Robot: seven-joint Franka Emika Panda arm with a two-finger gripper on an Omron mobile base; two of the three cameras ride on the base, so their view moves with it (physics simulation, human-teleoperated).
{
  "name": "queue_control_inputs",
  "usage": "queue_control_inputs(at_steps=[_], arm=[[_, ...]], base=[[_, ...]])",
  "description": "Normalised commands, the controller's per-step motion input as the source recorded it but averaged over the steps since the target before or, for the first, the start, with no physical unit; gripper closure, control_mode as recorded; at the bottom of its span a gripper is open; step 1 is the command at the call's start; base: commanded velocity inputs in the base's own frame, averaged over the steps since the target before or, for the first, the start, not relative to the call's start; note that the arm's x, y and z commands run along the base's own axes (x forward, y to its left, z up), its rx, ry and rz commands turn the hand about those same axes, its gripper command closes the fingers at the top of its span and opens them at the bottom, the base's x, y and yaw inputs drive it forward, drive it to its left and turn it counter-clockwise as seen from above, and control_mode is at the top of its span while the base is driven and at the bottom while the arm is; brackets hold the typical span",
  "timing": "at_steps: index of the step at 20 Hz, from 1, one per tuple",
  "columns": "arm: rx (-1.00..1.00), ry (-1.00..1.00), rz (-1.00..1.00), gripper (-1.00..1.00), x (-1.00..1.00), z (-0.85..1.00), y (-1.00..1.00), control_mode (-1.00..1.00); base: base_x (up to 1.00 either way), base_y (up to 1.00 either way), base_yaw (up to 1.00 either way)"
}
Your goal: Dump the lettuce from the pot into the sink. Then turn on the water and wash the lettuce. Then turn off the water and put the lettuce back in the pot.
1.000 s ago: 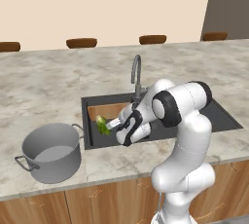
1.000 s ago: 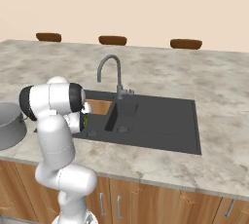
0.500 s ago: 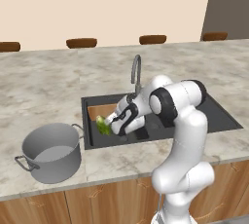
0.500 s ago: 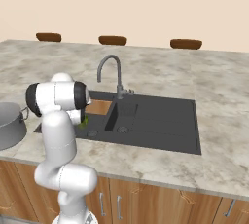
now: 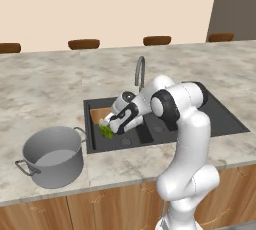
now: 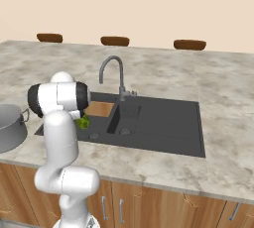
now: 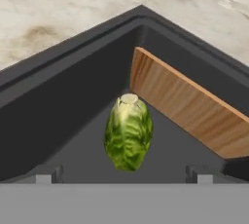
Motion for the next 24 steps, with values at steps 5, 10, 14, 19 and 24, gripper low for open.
queue_control_inputs(at_steps=[5,10,14,19,24], arm=[[-0.02,0.1,0.0,-1.0,0.0,-0.29,0.44,-1.0],[-0.03,-0.01,0.0,-1.0,0.05,-0.32,0.12,-1.0],[-0.03,-0.02,0.0,-1.0,0.1,-0.46,0.0,-1.0],[0.0,0.0,0.0,-1.0,0.2,-0.25,0.03,-1.0],[0.0,0.0,0.0,-1.0,0.32,0.0,0.04,-1.0]], base=[[0.0,0.0,0.0],[0.0,0.0,0.0],[0.0,0.0,0.0],[0.0,0.0,0.0],[0.0,0.0,0.0]])
